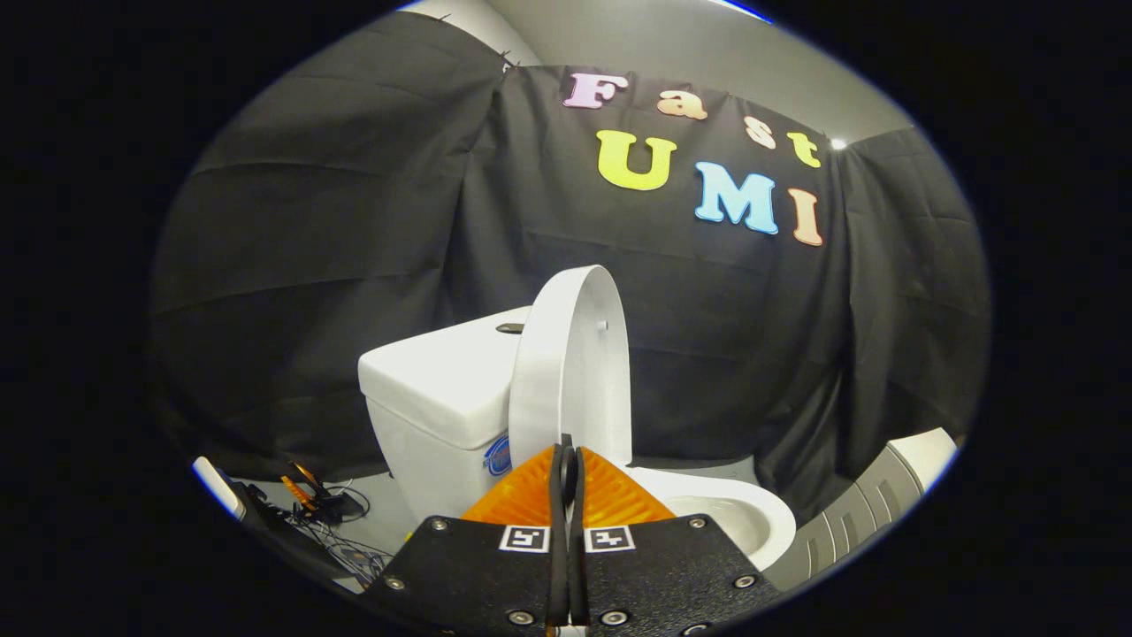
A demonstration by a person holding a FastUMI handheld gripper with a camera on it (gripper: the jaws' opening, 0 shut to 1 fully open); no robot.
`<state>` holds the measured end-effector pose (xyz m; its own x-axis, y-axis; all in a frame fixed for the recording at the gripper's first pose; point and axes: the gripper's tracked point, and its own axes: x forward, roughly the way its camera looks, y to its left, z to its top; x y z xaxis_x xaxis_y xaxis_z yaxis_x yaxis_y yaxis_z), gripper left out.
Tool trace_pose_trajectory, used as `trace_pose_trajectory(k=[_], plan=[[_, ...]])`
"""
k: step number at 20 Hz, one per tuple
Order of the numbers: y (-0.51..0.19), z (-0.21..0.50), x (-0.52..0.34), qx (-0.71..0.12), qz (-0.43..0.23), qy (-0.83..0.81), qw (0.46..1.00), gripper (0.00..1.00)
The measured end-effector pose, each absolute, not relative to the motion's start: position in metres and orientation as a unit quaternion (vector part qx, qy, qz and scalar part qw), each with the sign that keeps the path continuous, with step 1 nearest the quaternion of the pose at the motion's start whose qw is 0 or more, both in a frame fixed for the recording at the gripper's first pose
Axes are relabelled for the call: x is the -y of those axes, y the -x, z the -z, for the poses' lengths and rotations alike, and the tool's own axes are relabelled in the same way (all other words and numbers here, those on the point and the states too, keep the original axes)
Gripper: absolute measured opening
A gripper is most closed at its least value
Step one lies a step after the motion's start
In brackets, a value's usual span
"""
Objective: Open the toilet lid.
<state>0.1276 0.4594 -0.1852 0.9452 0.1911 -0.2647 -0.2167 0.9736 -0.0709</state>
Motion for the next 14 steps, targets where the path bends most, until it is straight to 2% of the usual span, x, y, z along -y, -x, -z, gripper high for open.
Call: trace_pose_trajectory(k=[5, 7, 8, 12, 14], plan=[[-0.127, 0.189, -0.462, -0.145, -0.101, 0.039, 0.983, 0.03], [-0.124, 0.188, -0.477, -0.155, -0.131, 0.024, 0.979, 0.12], [-0.123, 0.186, -0.481, -0.153, -0.142, 0.025, 0.978, 0.23], [-0.097, 0.174, -0.498, -0.137, -0.218, 0.007, 0.966, 0.94], [-0.083, 0.164, -0.492, -0.129, -0.23, -0.004, 0.965, 0.97]])
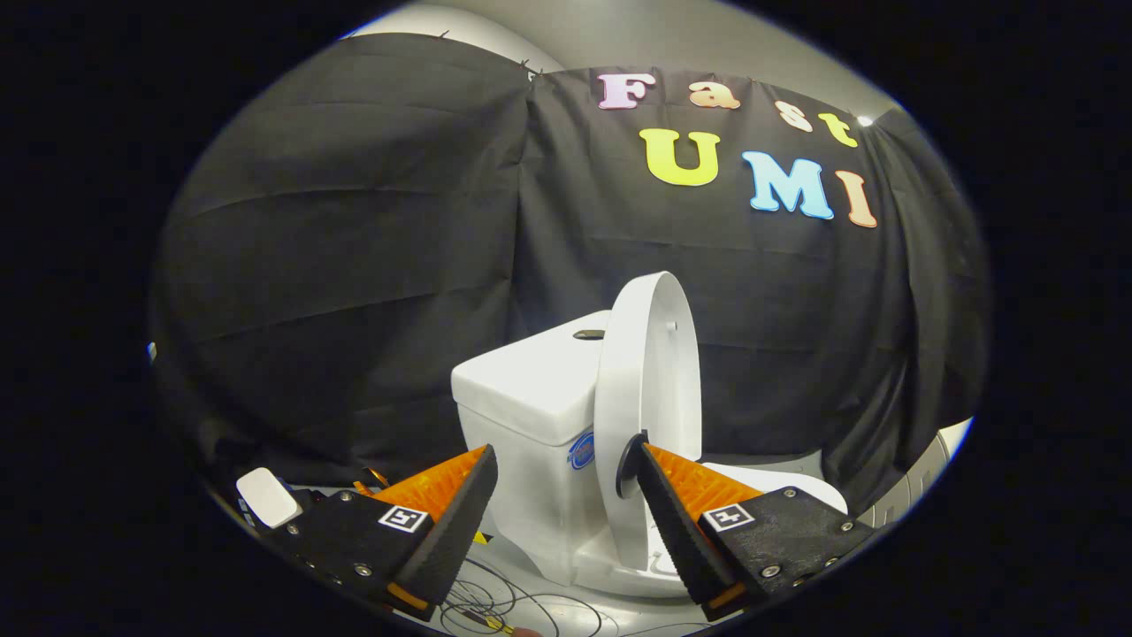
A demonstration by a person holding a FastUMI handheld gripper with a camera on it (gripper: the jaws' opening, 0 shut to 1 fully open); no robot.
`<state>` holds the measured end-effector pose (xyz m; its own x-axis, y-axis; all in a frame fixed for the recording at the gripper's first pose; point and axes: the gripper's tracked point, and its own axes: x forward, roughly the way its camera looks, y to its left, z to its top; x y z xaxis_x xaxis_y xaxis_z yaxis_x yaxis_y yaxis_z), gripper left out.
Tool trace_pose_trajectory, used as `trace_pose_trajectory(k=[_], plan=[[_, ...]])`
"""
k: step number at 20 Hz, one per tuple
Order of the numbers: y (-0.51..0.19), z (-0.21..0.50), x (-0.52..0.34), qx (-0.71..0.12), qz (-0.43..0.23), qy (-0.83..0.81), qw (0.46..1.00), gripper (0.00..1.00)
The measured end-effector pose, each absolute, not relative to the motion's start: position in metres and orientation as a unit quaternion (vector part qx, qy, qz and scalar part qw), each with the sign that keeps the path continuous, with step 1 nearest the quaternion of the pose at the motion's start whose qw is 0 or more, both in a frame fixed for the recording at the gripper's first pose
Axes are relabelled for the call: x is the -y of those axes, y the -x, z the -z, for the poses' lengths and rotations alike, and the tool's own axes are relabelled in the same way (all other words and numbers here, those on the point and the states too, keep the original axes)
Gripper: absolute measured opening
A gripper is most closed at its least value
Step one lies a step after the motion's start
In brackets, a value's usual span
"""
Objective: Open the toilet lid.
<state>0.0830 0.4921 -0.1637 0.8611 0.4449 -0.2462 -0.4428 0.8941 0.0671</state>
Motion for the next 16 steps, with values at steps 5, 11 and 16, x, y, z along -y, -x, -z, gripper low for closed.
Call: trace_pose_trajectory(k=[5, 11, 16], plan=[[-0.057, 0.111, -0.461, -0.084, -0.257, -0.035, 0.962, 0.97], [-0.041, 0.058, -0.37, -0.01, -0.263, -0.033, 0.964, 0.97], [-0.033, 0.038, -0.294, 0.012, -0.255, -0.03, 0.966, 0.96]])
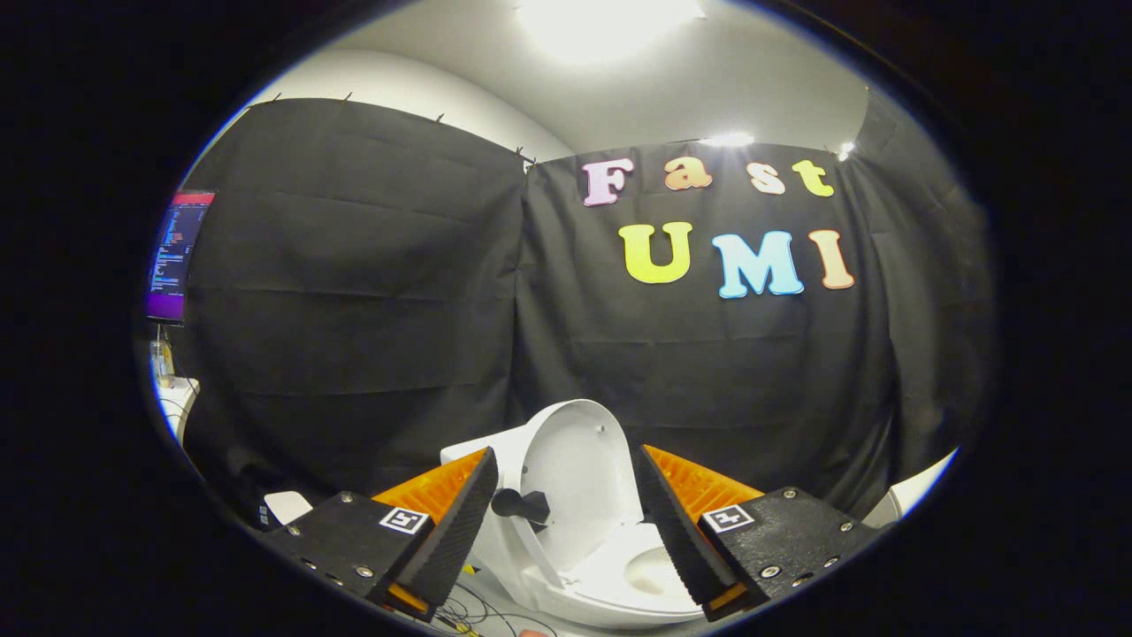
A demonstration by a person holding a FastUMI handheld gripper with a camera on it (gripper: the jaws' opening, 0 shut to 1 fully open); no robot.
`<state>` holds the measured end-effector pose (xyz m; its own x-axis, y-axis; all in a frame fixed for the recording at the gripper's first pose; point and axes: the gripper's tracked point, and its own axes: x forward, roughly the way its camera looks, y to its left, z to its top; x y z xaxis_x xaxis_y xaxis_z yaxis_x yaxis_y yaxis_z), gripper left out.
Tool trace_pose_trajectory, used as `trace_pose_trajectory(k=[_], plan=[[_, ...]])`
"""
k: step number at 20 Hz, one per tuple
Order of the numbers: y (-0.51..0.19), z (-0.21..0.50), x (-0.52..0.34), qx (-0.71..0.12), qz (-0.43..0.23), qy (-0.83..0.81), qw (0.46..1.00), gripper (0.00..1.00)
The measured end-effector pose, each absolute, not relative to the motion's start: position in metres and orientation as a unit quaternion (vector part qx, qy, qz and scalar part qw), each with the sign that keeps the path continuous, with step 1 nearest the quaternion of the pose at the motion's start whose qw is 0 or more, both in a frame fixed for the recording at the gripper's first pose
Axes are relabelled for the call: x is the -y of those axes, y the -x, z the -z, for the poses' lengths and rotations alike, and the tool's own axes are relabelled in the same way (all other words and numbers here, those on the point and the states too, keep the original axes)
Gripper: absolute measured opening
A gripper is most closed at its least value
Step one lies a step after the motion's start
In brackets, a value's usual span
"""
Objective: Open the toilet lid.
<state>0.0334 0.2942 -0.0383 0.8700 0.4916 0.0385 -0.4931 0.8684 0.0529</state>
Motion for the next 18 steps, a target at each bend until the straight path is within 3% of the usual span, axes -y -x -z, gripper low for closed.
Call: trace_pose_trajectory(k=[11, 18], plan=[[-0.044, 0.023, -0.092, 0.028, -0.126, 0.017, 0.991, 0.96], [-0.024, -0.004, -0.033, 0.02, -0.039, 0.016, 0.999, 0.96]])
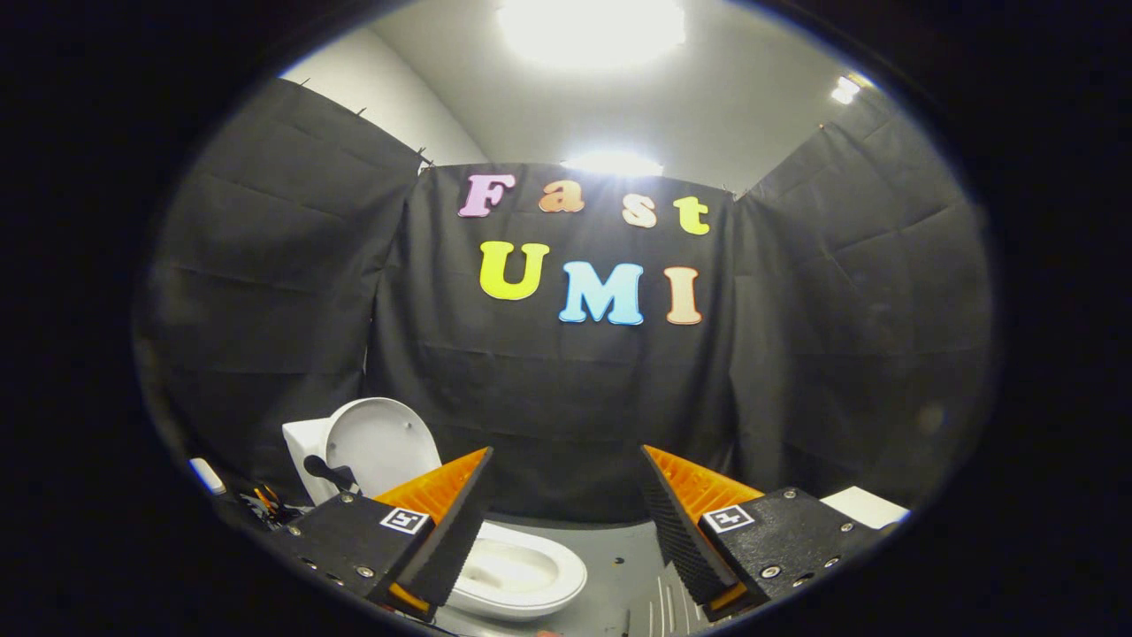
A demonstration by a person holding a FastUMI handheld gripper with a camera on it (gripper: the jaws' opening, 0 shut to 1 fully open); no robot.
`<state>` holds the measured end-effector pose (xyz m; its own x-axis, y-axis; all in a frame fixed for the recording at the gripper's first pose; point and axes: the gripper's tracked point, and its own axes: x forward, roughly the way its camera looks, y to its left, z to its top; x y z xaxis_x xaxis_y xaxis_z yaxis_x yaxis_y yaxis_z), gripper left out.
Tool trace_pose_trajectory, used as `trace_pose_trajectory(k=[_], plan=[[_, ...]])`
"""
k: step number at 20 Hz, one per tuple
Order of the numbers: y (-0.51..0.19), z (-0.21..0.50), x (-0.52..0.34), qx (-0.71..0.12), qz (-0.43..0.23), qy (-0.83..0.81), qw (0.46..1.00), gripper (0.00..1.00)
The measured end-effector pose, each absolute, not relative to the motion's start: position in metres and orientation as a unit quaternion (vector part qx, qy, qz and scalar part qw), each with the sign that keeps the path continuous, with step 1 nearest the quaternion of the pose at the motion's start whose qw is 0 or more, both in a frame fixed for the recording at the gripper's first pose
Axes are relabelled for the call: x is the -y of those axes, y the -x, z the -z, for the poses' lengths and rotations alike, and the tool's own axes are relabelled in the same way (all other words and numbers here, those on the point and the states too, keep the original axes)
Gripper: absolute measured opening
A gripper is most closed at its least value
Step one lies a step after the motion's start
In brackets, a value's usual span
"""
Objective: Open the toilet lid.
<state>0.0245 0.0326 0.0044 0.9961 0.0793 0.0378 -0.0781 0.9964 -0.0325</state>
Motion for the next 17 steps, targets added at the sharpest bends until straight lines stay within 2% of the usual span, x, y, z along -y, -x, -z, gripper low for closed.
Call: trace_pose_trajectory(k=[4, 17], plan=[[-0.008, -0.008, -0.044, 0.031, -0.052, 0.003, 0.998, 0.96], [-0.013, 0.033, -0.012, -0.025, -0.009, 0.016, 1.0, 0.95]])
